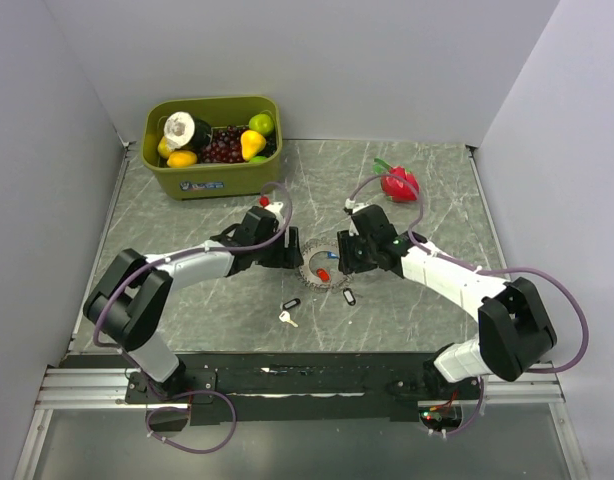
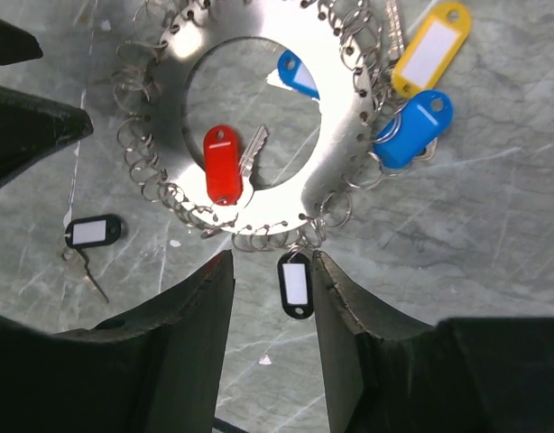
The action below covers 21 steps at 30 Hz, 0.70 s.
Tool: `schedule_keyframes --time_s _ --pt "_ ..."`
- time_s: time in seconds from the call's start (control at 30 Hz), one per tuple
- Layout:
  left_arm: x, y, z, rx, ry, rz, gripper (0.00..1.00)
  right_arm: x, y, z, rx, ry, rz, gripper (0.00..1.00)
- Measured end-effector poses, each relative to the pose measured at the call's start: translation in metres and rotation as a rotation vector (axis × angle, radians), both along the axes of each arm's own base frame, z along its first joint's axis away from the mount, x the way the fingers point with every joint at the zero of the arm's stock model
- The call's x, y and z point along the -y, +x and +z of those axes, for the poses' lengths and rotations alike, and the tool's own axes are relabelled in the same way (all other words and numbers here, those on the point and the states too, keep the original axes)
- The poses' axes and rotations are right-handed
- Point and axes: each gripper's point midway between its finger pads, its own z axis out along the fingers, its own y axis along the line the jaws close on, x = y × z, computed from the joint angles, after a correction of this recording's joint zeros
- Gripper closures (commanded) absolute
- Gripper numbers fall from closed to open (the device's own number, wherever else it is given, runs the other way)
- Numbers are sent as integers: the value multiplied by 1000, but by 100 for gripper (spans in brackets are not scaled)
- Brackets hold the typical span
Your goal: Put the keys on the keyring
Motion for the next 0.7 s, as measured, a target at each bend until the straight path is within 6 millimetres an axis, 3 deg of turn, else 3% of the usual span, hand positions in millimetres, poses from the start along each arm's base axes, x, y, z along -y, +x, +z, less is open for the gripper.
schedule_keyframes --time_s 0.13,0.33,0.5,0.7 --pt "17 -4 18 31 -65 -48 24 -3 -7 -6 -18 22 19 55" --pt "31 -15 25 14 -143 -77 23 -10 -17 -11 -40 55 52 56" --pt "29 -21 19 -27 -150 -50 22 -23 -26 -13 -13 14 96 57" --pt "17 -9 21 -59 -193 12 21 -37 -41 -31 12 -141 146 59"
